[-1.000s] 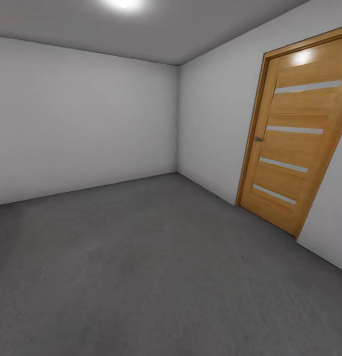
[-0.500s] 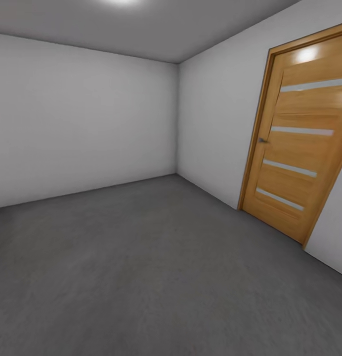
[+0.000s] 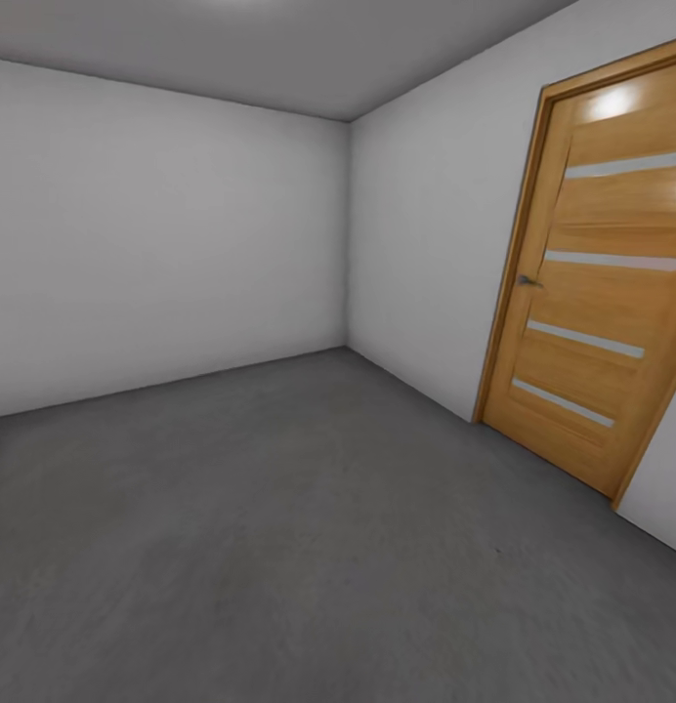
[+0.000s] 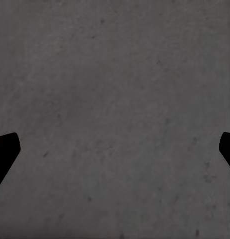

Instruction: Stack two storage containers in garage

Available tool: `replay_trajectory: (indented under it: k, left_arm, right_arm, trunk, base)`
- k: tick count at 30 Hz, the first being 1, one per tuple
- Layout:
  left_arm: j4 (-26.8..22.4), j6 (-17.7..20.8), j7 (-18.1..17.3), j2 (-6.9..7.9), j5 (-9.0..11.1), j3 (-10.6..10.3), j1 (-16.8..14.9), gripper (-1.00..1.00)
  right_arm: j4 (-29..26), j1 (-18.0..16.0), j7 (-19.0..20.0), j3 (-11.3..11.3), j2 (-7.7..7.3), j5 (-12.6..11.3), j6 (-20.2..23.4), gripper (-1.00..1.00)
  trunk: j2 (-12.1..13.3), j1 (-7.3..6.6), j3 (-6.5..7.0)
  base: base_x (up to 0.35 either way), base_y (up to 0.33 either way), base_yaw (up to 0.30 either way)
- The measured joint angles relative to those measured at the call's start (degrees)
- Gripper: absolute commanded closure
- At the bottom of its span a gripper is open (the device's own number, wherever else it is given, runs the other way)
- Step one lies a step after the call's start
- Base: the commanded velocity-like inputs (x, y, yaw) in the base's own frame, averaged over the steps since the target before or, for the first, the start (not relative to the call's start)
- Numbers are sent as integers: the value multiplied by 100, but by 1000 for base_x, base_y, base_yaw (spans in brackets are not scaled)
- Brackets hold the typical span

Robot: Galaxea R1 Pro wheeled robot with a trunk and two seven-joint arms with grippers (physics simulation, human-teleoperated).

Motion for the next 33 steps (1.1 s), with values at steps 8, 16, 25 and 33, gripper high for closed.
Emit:
replay_trajectory:
  k: [8,16,25,33]
  left_arm:
    - [1,0,0,0,0,0,0,-100]
    - [1,0,0,0,0,0,0,-100]
    - [4,0,0,0,0,0,-1,-100]
    - [2,0,1,0,0,0,-1,-100]
  right_arm:
    - [0,0,0,0,0,0,0,-100]
    - [-1,0,3,0,0,0,0,-100]
    - [-1,0,2,0,0,0,0,-100]
    - [-1,0,0,0,0,0,0,-100]
  trunk:
    - [0,0,0]
    - [0,1,0]
    - [0,3,0]
    - [0,4,0]
  base:
    - [345,1,-160]
    - [303,0,-185]
    - [49,0,-204]
    - [4,0,-245]
